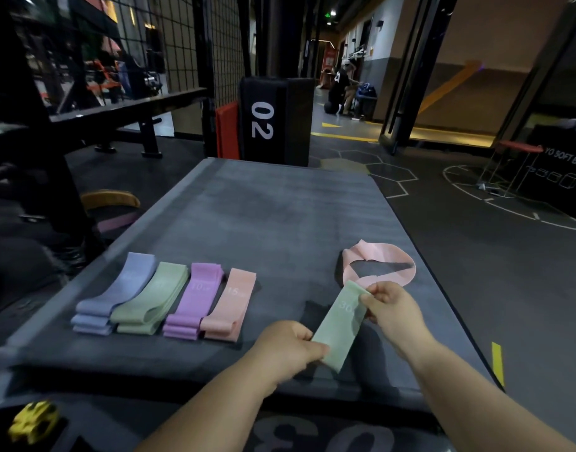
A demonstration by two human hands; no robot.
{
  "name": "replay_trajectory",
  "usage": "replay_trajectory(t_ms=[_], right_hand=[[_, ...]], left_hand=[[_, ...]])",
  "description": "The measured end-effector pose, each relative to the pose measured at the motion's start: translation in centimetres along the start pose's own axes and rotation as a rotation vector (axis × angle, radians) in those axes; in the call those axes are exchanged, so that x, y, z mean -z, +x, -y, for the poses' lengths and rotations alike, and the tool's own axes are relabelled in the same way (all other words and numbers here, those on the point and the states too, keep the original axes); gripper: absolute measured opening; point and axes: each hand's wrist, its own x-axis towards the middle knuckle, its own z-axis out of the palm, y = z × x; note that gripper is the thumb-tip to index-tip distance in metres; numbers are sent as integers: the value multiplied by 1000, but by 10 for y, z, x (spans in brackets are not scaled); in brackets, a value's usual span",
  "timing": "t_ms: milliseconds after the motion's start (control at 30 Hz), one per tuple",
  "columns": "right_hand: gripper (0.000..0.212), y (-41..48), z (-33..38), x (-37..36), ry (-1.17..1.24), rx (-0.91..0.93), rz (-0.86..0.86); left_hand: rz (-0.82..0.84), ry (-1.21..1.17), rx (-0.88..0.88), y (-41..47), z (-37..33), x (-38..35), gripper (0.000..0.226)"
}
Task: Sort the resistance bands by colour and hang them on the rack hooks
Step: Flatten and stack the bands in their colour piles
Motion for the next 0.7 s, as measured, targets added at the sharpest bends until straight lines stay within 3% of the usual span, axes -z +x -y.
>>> replay_trajectory(t_ms=[500, 700], right_hand=[[8, 2, 89, -126, -220, 176, 85], [9, 0, 116, -178, -276, 237, 160]], left_hand=[[-267, -286, -10, -30, 42, 97, 9], [-398, -204, 11, -39, 58, 133, 29]])
